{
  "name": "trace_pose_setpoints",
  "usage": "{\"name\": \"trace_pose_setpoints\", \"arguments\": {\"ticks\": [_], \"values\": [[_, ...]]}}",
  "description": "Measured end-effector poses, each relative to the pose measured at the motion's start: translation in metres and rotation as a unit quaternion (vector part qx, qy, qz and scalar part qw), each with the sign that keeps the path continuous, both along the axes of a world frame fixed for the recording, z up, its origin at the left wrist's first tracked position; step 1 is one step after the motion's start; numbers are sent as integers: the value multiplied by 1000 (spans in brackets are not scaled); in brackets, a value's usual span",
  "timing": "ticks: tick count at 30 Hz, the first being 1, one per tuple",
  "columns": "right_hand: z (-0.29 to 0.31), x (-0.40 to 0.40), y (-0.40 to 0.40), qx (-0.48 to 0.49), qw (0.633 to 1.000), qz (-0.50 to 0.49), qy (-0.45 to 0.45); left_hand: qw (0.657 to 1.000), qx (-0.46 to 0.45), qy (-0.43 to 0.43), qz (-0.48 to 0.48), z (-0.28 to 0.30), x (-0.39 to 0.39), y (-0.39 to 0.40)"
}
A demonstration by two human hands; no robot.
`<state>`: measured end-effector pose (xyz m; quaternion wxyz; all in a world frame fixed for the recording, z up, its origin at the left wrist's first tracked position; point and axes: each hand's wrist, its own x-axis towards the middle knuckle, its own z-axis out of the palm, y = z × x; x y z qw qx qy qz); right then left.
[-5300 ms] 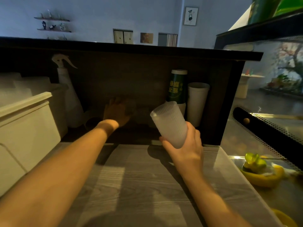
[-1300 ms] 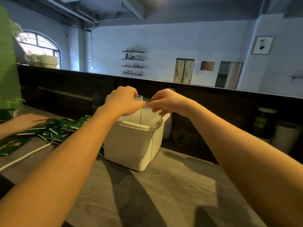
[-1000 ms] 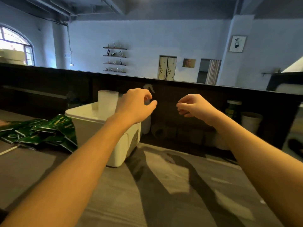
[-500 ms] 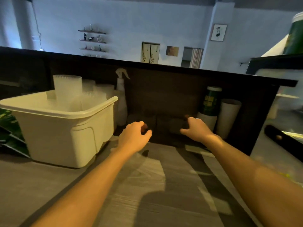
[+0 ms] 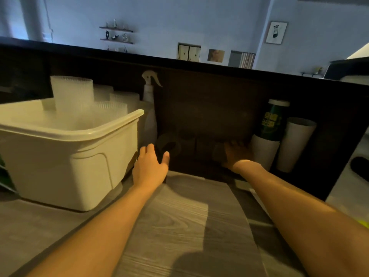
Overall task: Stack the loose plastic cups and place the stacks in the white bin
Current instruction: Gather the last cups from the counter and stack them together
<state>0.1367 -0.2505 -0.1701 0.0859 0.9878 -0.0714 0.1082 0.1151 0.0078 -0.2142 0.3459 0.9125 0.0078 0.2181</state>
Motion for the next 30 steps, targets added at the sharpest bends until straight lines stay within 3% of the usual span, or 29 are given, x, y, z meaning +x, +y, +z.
{"name": "trace_pose_setpoints", "arguments": {"ticks": [7, 14, 19, 27, 30], "values": [[4, -12, 0, 70, 997, 28, -13, 996, 13, 67, 59, 6, 23, -10], [7, -51, 14, 197, 973, 105, -57, 983, -68, 125, 114, 21, 39, -29], [6, -70, 28, 166, 969, 151, -105, 984, -99, 122, 86, 17, 45, -31], [1, -82, 33, 275, 942, 167, -96, 984, -140, 113, 6, 14, 39, -20], [1, -92, 32, 310, 932, 168, -81, 976, -193, 97, -5, 13, 36, -19]]}}
